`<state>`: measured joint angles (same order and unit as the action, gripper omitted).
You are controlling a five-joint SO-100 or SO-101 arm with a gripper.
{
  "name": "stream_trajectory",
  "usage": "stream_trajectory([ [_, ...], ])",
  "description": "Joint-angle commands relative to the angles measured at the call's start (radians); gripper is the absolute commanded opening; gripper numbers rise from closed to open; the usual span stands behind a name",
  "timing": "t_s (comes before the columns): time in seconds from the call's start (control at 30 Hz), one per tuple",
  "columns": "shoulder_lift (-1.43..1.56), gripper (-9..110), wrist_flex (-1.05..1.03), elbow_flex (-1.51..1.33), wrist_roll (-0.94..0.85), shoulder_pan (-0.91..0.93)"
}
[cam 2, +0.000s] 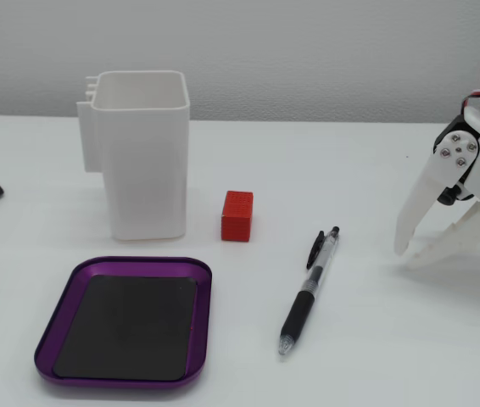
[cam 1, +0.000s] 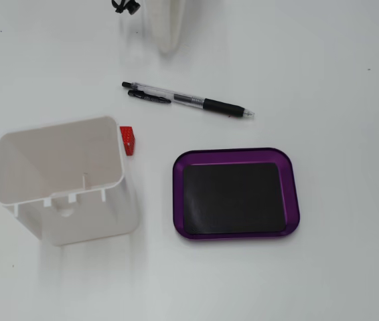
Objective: Pick up the pen and put it in the pen holder.
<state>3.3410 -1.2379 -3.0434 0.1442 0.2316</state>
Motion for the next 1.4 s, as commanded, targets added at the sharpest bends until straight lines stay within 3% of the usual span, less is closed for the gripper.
stream_trajectory([
  [0.0,0.025,0,0.057,-0.012,-0.006,-0.038],
  [0.63,0.012,0,0.115,0.043,-0.009,-0.037],
  [0.7,0.003,0,0.138,0.101,-0.069,-0.035],
  [0.87,-0.067,2,0.141,0.253,-0.439,0.026],
  [1.37,-1.22,12,0.006,1.035,-0.291,0.048],
])
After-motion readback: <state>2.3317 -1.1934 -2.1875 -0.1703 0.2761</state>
